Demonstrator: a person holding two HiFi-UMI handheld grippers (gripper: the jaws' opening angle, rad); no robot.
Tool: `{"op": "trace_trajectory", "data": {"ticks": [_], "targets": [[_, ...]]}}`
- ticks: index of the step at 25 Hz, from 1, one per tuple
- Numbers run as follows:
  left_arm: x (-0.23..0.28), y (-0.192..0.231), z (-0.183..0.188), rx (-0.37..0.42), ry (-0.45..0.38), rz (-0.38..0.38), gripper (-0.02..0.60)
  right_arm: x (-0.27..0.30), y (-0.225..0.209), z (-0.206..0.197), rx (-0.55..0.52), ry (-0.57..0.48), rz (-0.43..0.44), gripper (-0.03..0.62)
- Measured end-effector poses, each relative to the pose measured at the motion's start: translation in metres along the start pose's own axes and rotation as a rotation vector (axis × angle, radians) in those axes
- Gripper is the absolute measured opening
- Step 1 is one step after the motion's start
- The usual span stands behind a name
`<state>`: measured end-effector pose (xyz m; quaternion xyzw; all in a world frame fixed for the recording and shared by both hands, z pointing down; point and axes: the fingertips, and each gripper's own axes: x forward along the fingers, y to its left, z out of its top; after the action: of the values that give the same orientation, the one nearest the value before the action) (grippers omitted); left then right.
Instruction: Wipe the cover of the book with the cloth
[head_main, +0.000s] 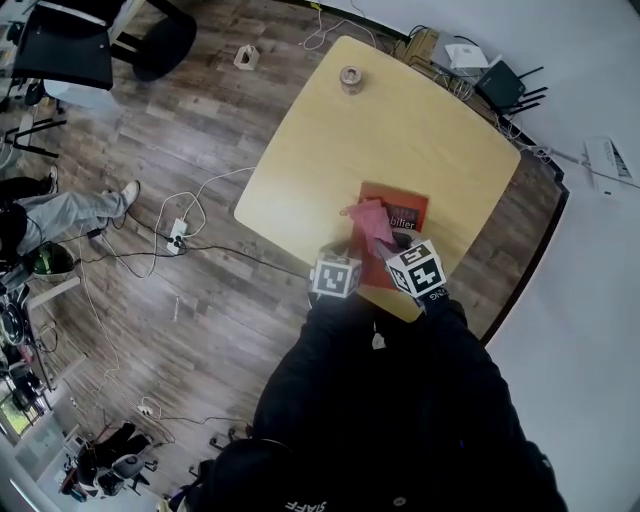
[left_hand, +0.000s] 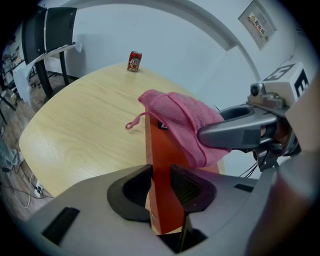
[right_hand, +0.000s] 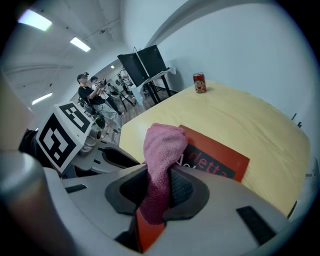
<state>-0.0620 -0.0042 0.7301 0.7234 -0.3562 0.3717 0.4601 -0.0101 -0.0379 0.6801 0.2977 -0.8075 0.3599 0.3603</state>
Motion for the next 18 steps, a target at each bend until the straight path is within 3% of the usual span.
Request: {"op": "trace_trajectory", "data": {"ticks": [9,18], "targets": [[-0.001,0.001,0.001,-0.017,-0.004,-0.02,0.138,0.031,0.021,-0.004,-0.095,0.105,0.07,0.101],[0.0,0.003,-0.003,-0.02,0.002,-0.011,0.138,0.019,0.004,-0.031,-0.019,0.129,0.062,0.101]]}}
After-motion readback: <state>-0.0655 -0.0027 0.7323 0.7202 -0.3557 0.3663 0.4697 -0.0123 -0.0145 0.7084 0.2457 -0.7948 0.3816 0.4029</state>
